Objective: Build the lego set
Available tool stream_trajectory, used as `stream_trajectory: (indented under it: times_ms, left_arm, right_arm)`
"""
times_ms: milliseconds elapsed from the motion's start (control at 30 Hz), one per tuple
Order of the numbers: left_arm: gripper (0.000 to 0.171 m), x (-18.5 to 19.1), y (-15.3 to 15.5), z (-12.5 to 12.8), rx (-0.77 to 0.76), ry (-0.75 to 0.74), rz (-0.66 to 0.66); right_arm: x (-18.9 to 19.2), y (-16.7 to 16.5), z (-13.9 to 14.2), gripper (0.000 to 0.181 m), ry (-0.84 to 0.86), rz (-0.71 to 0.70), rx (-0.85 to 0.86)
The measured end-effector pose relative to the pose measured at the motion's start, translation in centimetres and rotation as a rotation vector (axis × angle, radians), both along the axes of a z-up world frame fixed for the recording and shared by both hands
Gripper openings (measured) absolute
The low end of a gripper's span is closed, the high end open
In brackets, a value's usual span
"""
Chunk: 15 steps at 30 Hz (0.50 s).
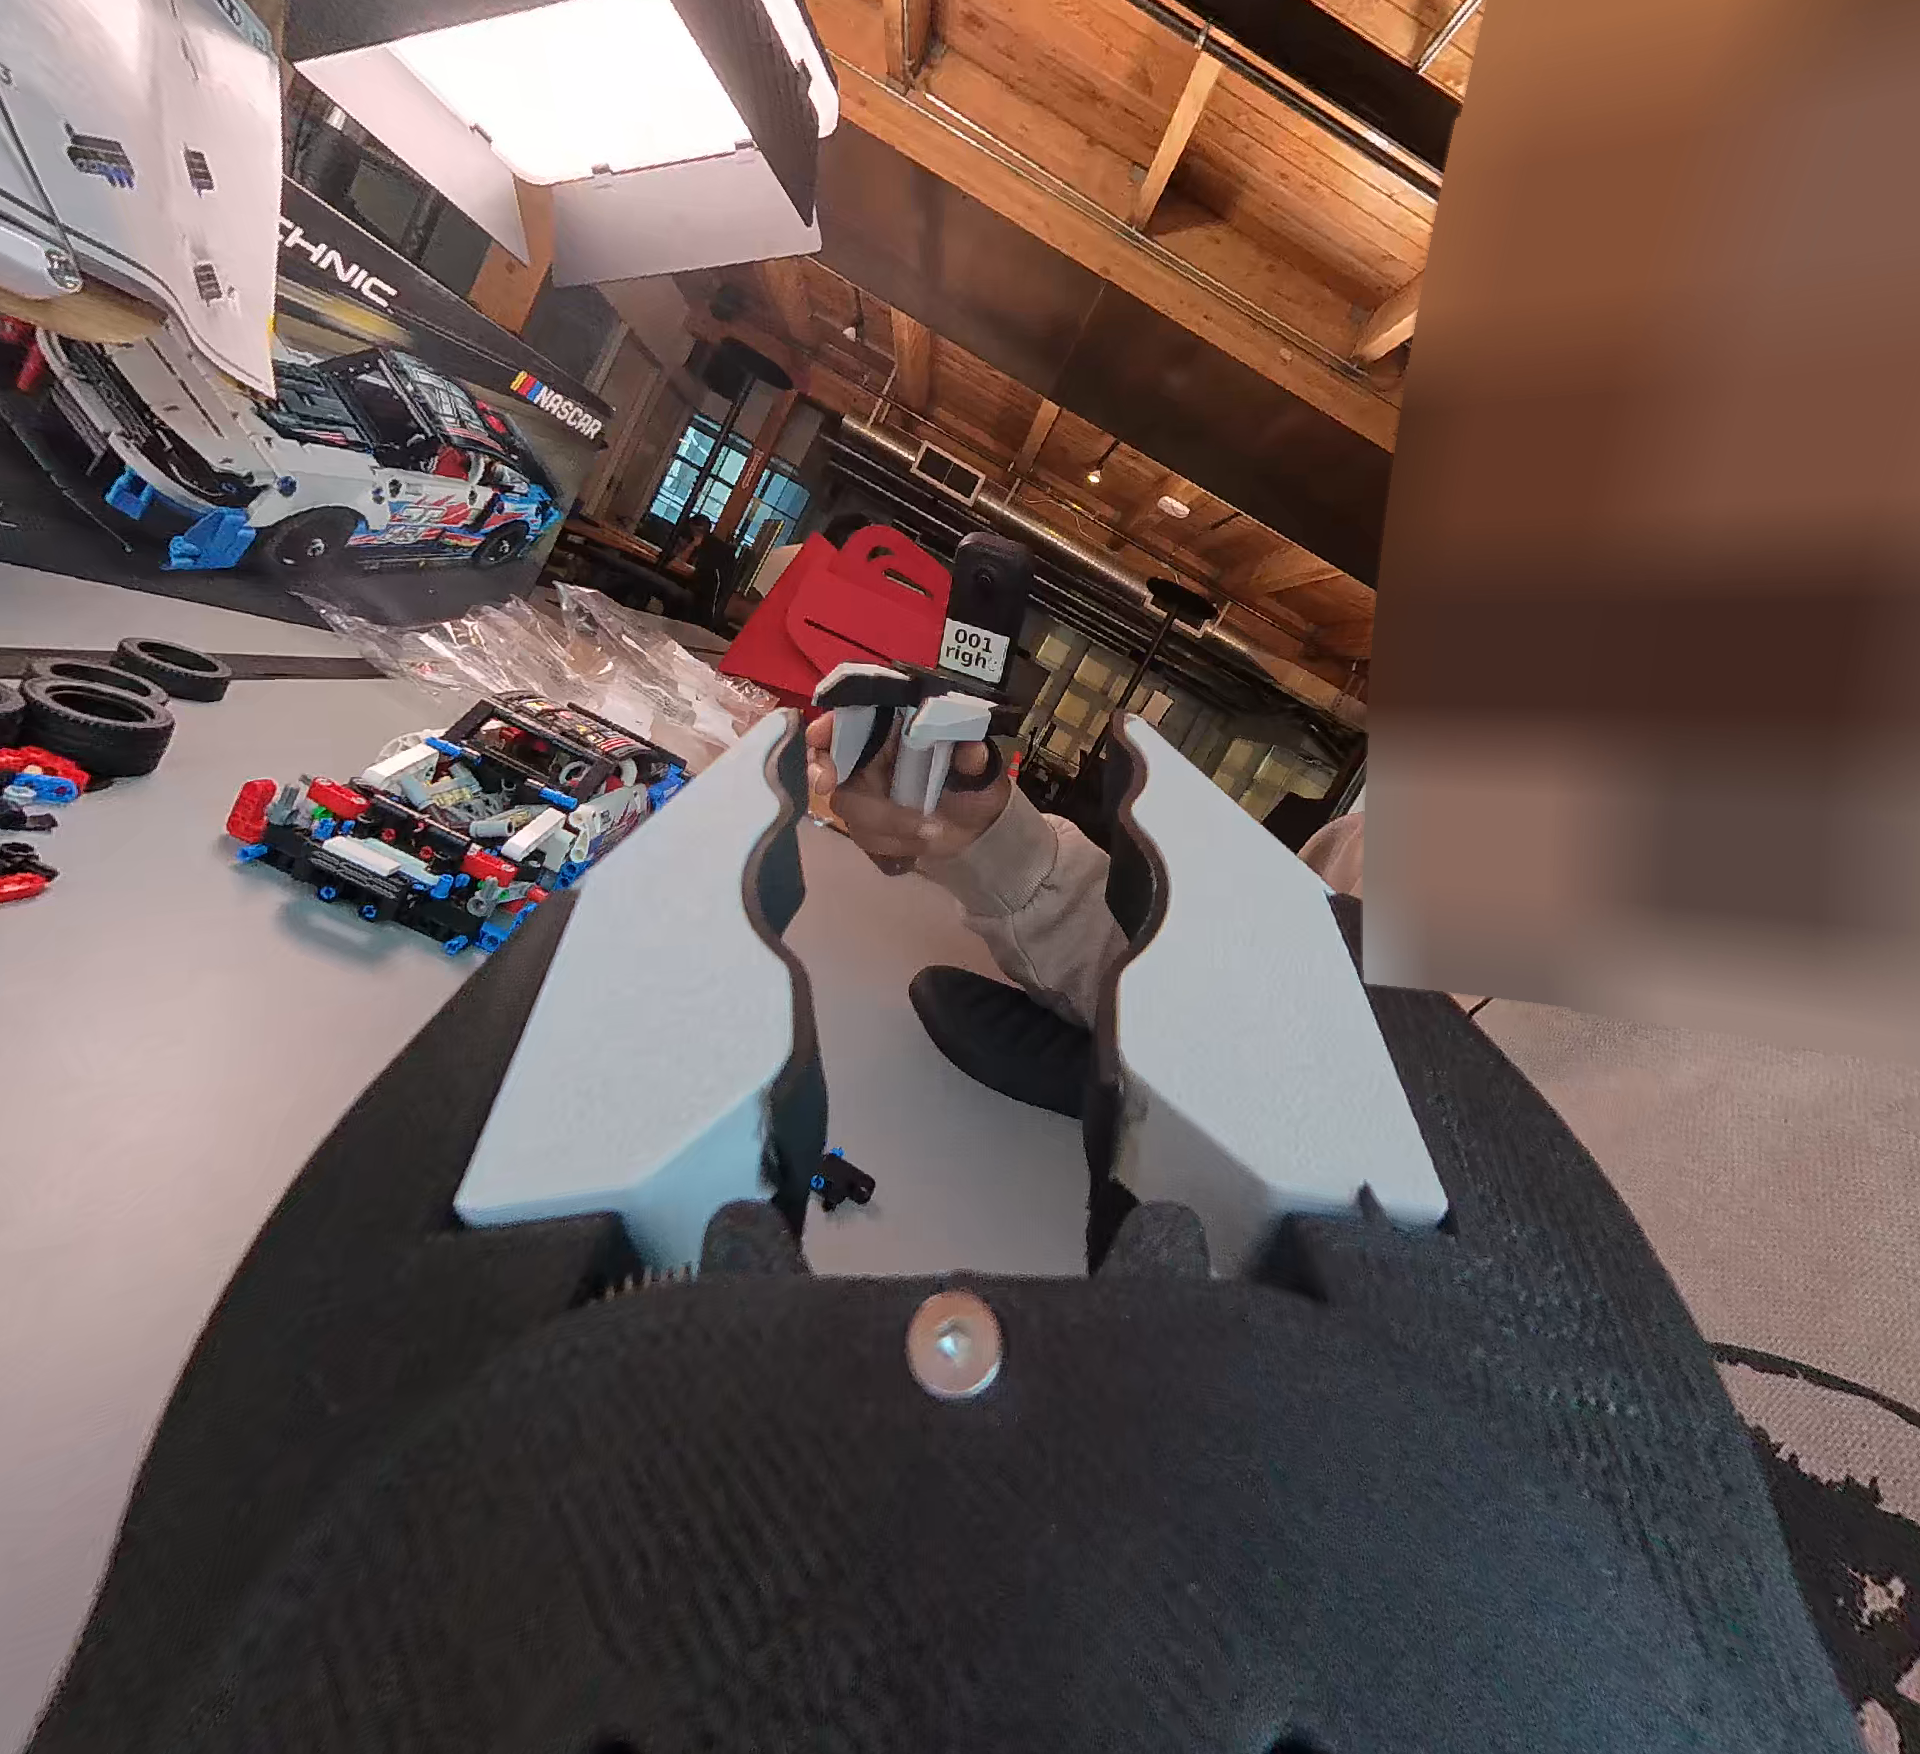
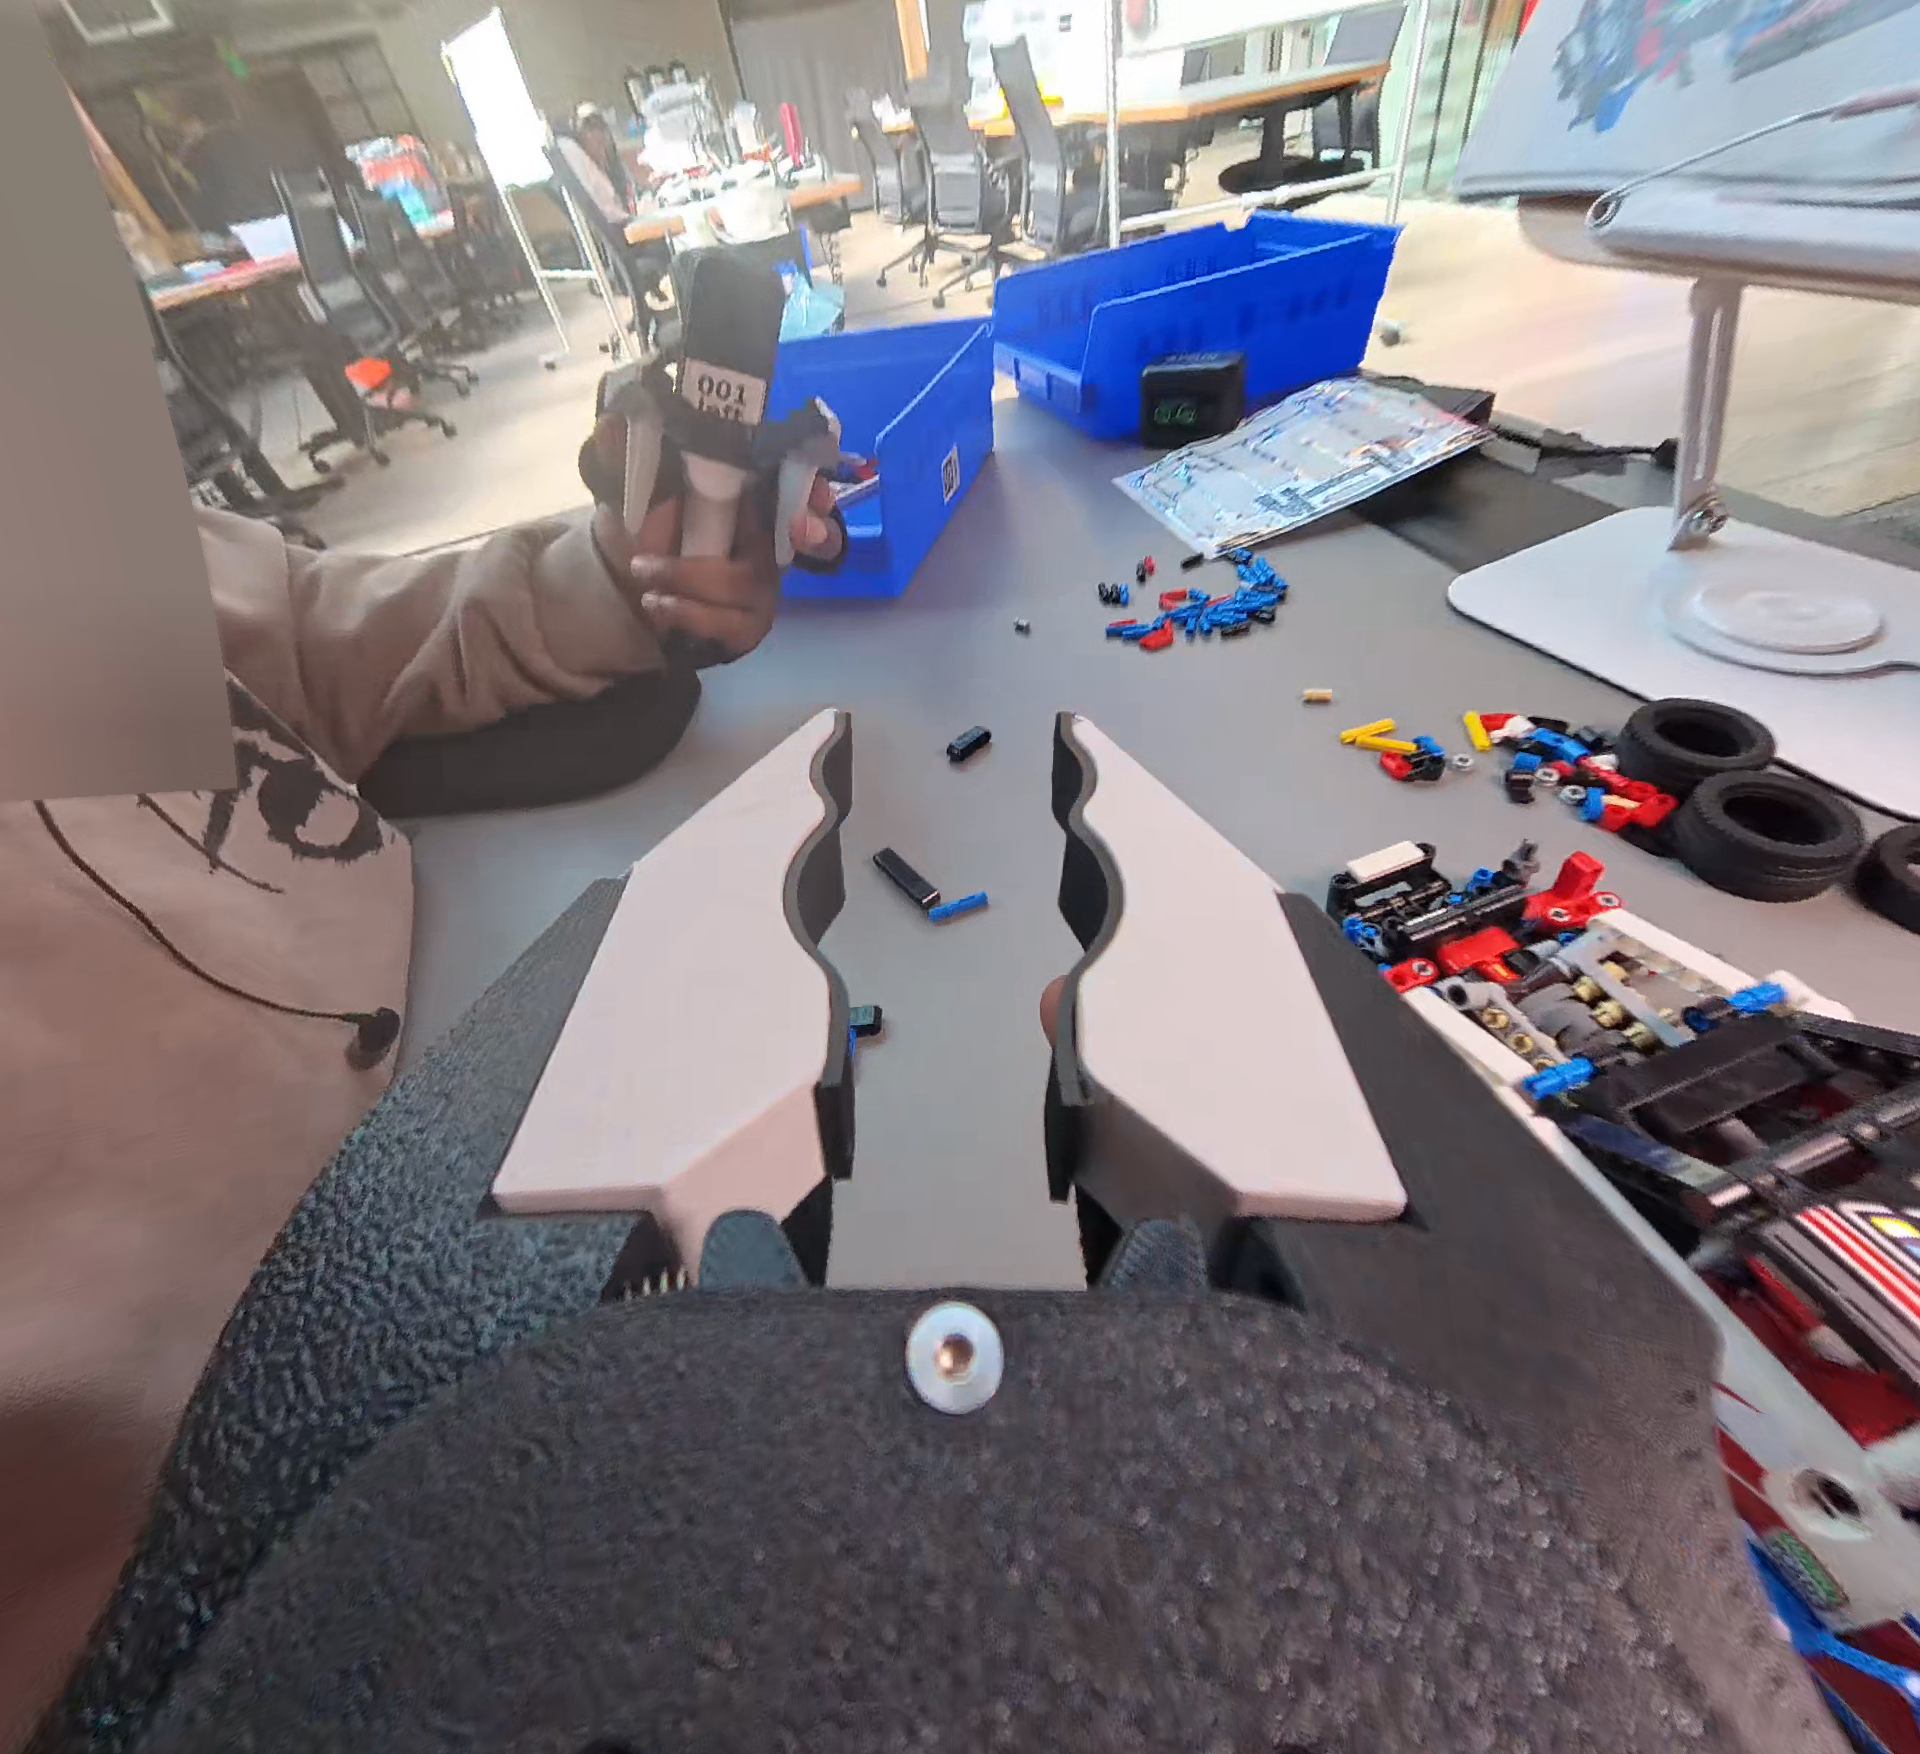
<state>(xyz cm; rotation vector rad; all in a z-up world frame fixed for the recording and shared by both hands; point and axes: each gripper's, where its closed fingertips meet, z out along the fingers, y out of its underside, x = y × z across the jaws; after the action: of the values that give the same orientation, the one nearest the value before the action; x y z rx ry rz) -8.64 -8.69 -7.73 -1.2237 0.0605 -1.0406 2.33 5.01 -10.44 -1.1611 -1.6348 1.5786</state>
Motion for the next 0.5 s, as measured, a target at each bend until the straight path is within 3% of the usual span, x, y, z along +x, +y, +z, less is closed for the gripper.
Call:
stream_trajectory:
  times_ms: [67,233,367,500]
  left_arm:
    - [0.055,0.3,-0.2,0.1,0.010,0.026,-0.003]
    - [0.049,5.7,-1.3,-2.2,-0.014,0.354,-0.093]
    - [0.050,9.1,-2.3,-5.7,-0.088,0.605,-0.077]
    - [0.051,10.4,-3.6,-8.0,-0.141,0.724,-0.019]
  right_arm:
    - [0.6,1.3,1.6,0.037,0.053,-0.046,0.005]
    - [2.4,3.7,4.6,0.036,0.145,-0.141,0.015]
    - [3.9,4.3,5.2,0.036,0.164,-0.178,0.024]
    - [4.9,4.7,4.4,0.036,0.152,-0.197,0.014]
